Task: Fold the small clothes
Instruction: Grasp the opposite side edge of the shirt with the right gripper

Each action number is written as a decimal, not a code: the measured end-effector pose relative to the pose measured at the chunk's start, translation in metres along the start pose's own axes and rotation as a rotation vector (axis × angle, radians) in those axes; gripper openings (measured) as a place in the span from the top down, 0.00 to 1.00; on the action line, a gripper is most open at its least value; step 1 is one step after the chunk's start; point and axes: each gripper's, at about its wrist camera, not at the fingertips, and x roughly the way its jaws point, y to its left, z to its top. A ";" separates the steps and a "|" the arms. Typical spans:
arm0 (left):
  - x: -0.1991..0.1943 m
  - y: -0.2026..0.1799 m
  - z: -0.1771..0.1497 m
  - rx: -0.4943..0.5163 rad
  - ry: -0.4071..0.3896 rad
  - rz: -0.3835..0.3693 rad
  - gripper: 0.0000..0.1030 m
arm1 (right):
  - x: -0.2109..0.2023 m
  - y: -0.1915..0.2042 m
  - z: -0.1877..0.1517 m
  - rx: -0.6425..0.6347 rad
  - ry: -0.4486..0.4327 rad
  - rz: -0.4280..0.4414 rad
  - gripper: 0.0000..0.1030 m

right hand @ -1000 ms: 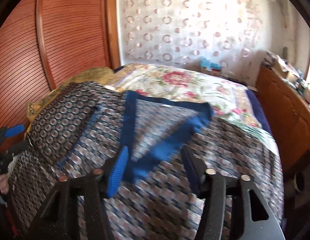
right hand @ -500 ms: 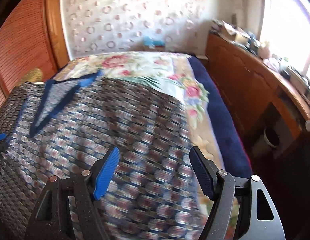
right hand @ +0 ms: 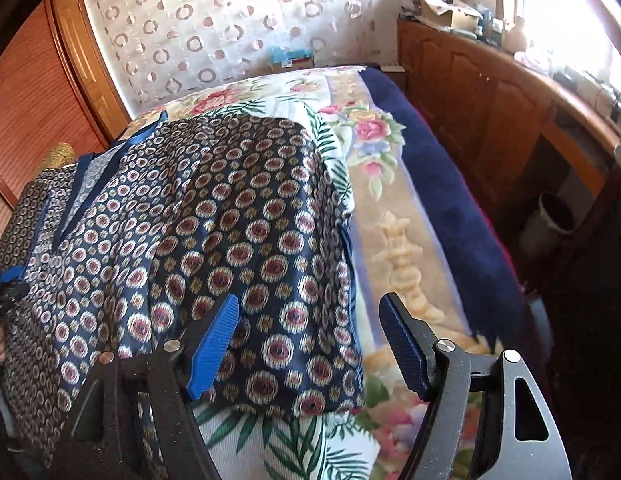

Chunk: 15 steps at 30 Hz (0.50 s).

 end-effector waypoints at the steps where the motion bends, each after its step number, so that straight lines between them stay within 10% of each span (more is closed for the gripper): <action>1: 0.000 0.000 0.000 0.000 0.000 0.000 0.12 | -0.001 0.000 -0.002 0.004 0.003 0.011 0.33; 8: 0.002 -0.001 0.001 0.000 0.001 0.001 0.12 | -0.018 -0.010 -0.018 0.020 0.009 0.053 0.47; 15: 0.004 -0.002 0.001 0.000 0.000 0.002 0.11 | -0.029 -0.008 -0.025 -0.011 -0.007 0.043 0.82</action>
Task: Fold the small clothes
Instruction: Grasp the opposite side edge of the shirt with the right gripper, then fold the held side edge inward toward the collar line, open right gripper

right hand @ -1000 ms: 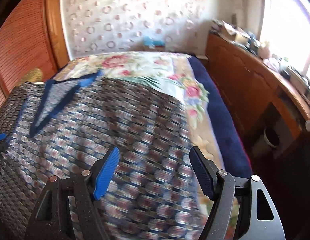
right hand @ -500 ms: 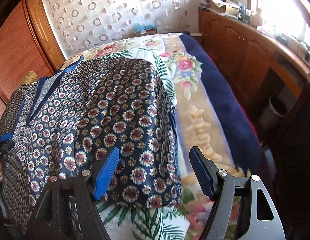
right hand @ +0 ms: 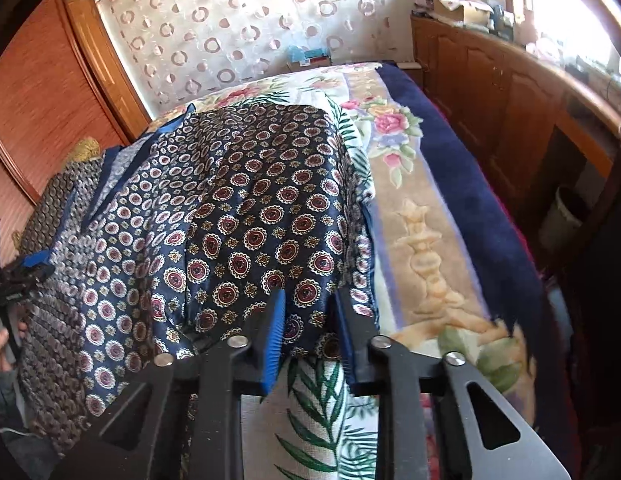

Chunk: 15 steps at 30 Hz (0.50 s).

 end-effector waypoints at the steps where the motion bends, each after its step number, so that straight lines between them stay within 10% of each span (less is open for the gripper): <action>1: 0.000 0.000 0.000 0.000 0.000 0.000 0.11 | -0.001 0.000 0.000 -0.008 -0.003 -0.013 0.90; 15: 0.010 -0.002 0.002 -0.033 0.020 0.030 0.00 | -0.040 0.077 0.028 -0.238 -0.201 -0.011 0.97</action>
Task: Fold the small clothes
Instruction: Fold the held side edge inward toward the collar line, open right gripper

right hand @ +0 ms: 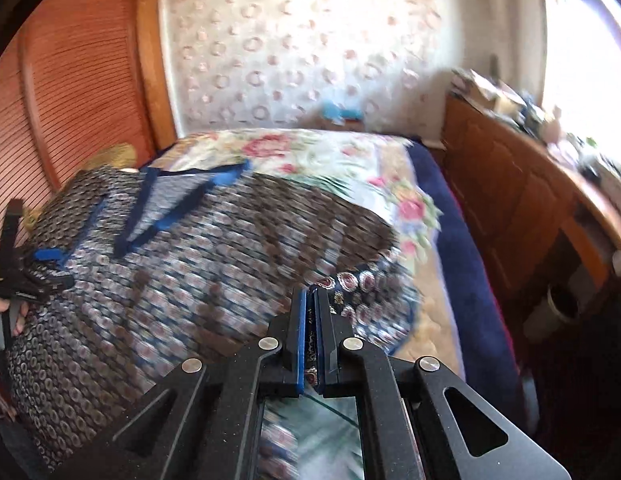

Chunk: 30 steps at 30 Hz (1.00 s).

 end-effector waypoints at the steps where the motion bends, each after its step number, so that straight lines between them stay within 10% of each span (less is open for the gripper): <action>1: 0.000 -0.001 0.000 -0.005 0.000 0.003 0.00 | 0.002 0.010 0.003 -0.021 -0.003 0.017 0.97; 14: -0.044 0.002 0.004 -0.050 -0.193 0.010 0.00 | 0.058 0.054 -0.029 -0.069 0.144 0.131 0.96; 21: -0.094 -0.007 0.008 -0.053 -0.306 -0.073 0.00 | 0.036 0.054 -0.026 -0.019 0.111 0.119 0.61; 30: -0.132 -0.042 0.005 0.031 -0.379 -0.086 0.00 | -0.010 0.022 -0.020 0.034 0.020 0.044 0.58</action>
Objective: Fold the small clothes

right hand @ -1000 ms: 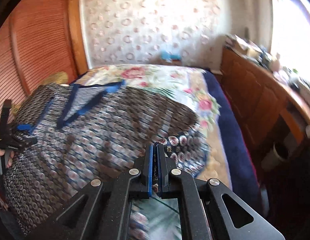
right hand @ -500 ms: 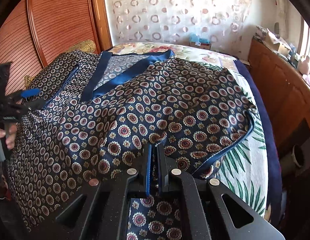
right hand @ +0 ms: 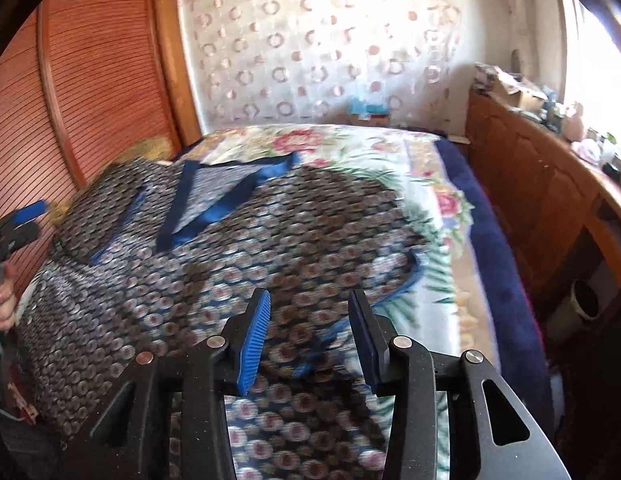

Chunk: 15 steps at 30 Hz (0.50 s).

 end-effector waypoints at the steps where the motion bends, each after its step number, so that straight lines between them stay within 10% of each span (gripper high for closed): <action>1: 0.000 -0.002 0.000 0.004 0.002 0.002 0.00 | 0.003 -0.004 0.001 0.010 0.008 -0.024 0.58; 12: 0.001 -0.007 -0.009 0.003 0.019 -0.021 0.00 | 0.075 -0.056 0.017 0.217 0.170 -0.028 0.58; 15: 0.000 -0.005 -0.010 -0.008 0.017 -0.027 0.00 | 0.081 -0.059 0.027 0.214 0.166 -0.041 0.78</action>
